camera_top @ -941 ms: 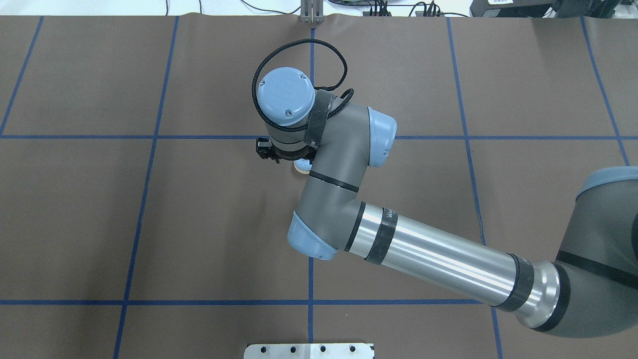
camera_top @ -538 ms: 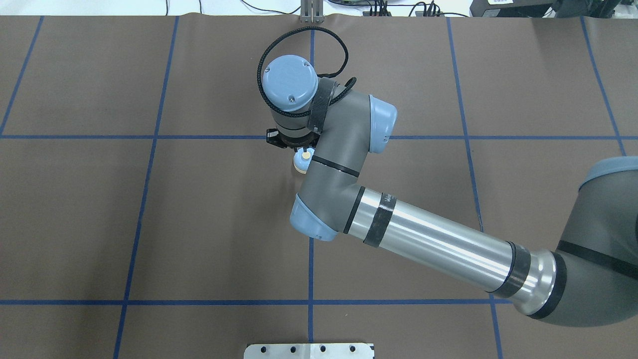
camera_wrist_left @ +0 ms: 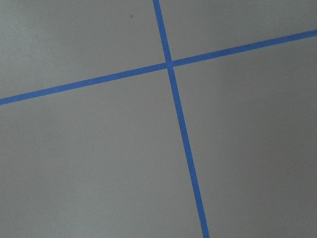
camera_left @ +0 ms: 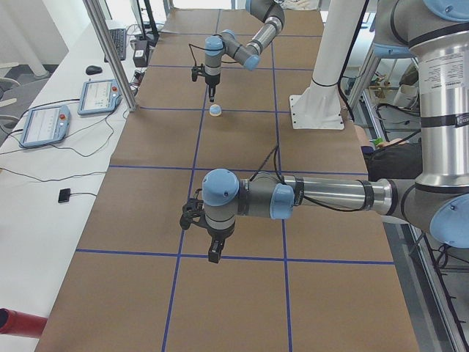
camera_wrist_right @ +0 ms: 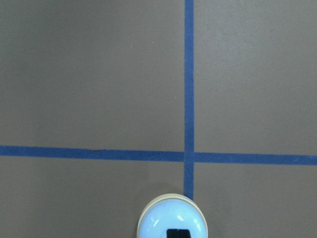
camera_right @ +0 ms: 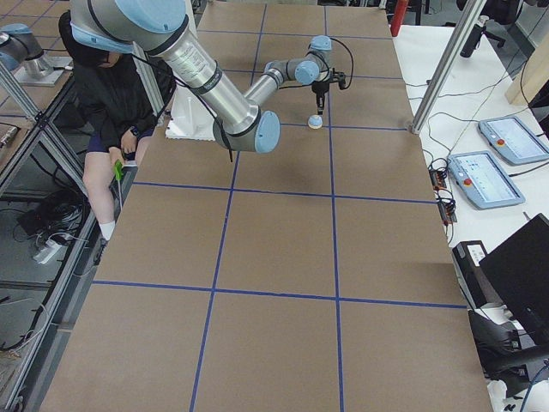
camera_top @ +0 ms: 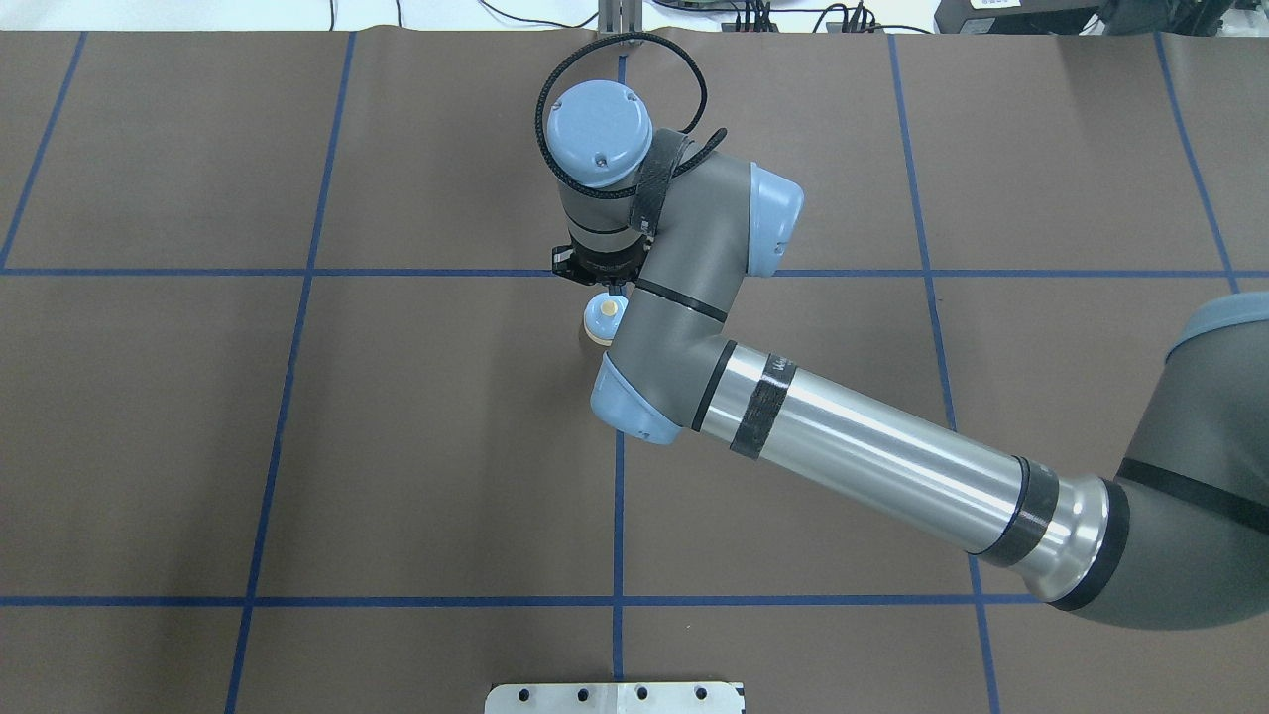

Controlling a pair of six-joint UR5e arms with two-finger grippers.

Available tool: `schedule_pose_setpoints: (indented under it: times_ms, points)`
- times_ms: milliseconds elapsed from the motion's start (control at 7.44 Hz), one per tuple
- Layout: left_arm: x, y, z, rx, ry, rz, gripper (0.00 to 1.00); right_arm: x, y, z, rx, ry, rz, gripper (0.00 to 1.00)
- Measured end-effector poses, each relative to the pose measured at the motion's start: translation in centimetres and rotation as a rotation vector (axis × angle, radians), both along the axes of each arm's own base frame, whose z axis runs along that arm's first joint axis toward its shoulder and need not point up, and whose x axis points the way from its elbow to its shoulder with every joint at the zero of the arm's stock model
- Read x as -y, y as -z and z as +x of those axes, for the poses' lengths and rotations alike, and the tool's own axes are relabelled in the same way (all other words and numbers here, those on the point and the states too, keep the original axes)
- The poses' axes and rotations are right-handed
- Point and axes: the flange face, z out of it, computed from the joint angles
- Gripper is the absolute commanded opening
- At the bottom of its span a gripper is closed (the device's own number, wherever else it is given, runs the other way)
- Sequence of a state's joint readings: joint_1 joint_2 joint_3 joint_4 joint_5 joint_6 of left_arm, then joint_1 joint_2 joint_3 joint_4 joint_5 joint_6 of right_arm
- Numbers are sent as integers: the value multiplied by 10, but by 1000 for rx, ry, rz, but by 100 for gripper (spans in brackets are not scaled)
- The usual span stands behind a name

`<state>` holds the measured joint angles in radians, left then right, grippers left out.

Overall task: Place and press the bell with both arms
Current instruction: 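Press down on the bell's button with the right gripper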

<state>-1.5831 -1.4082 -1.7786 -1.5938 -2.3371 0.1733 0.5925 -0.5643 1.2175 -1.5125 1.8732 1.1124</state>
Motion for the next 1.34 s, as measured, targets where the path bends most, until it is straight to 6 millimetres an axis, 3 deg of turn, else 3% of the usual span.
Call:
schedule_pose_setpoints:
  times_ms: [1344]
  points:
    - [0,0,0,0,0,-1,100,-9,-12,-20,10,21,-16,0]
